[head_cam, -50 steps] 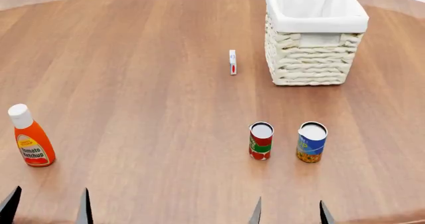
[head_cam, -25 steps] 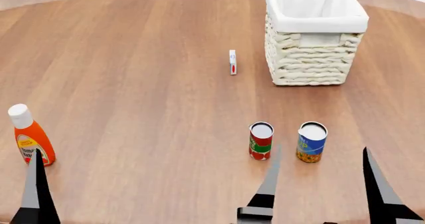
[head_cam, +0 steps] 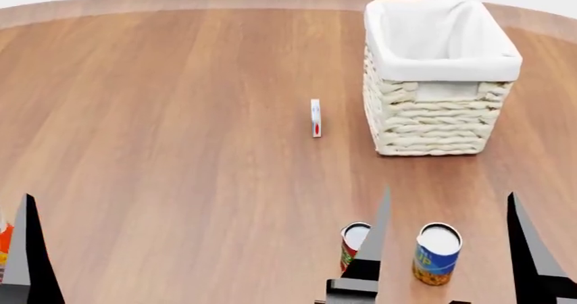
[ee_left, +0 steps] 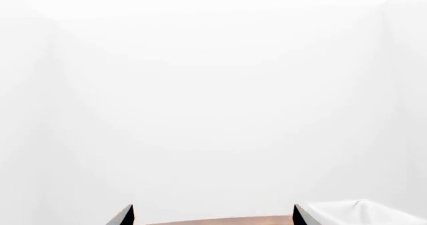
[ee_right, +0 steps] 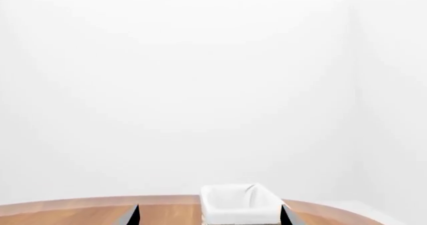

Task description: Pick up the ketchup, and put it in the basket.

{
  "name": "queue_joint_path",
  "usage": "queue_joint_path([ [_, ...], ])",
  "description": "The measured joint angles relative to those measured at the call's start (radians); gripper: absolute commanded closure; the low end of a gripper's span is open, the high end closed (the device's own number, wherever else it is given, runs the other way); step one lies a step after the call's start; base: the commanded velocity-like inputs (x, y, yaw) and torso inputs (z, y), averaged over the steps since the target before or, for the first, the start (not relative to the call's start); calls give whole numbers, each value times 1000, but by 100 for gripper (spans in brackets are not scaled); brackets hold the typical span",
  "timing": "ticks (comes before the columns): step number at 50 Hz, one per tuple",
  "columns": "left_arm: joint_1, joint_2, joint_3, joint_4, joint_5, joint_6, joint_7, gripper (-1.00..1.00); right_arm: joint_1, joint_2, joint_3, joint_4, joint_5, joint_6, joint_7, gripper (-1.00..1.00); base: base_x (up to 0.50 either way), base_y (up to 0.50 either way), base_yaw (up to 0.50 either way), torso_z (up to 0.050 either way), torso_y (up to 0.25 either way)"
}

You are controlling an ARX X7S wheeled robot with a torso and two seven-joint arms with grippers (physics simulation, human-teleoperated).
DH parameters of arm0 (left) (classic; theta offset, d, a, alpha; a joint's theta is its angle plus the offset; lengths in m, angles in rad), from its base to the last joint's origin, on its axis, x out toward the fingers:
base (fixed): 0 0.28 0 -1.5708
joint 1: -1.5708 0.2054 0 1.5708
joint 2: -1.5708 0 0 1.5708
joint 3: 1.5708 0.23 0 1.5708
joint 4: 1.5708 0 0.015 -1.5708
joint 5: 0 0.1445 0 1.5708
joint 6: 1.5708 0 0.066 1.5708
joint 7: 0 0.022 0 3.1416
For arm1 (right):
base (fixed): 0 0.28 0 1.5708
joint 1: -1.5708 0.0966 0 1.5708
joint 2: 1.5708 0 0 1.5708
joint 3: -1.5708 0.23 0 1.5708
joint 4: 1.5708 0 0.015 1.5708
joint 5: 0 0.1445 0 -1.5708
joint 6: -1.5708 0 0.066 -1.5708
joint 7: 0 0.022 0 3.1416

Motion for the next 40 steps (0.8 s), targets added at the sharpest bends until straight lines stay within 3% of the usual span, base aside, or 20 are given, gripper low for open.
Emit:
queue_joint_path([
  [40, -9, -34, 34, 33, -13, -24, -38, -100, 3, 28, -20, 11, 24, 4, 39, -100, 500, 0, 0, 0, 1],
])
